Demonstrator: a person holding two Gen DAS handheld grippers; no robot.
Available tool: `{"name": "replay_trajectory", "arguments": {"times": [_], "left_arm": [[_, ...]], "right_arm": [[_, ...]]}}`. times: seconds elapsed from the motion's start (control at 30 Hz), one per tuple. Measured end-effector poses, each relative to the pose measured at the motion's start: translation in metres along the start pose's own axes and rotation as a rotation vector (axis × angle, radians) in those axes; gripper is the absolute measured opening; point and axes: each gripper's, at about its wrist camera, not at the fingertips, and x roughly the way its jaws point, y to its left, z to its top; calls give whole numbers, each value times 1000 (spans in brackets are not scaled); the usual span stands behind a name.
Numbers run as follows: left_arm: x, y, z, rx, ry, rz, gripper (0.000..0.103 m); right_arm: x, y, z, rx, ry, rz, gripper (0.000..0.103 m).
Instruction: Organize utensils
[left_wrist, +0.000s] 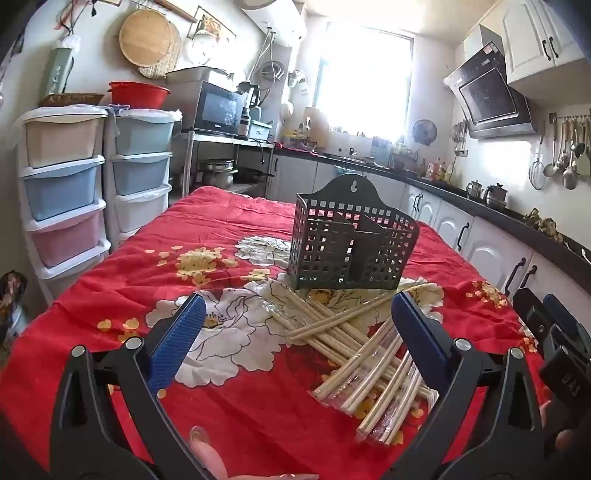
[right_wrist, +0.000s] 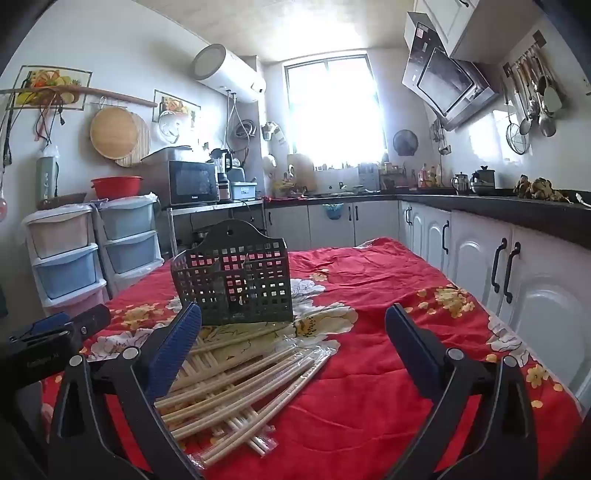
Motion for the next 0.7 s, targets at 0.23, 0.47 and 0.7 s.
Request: {"name": "replay_trajectory", "arguments": {"times": [0.23,0.47,0.7], "left_arm": [[-2,3,1,2,-2,-5,93],[-4,-3,3,15,-1,-10,93],[-3,-5,2,15,-4,-11,93]], "right_arm": [[0,0,0,4,-2,0,97],[-5,5,7,-5,-14,0,97],[-8,4,1,-5,-39,4,97]]}}
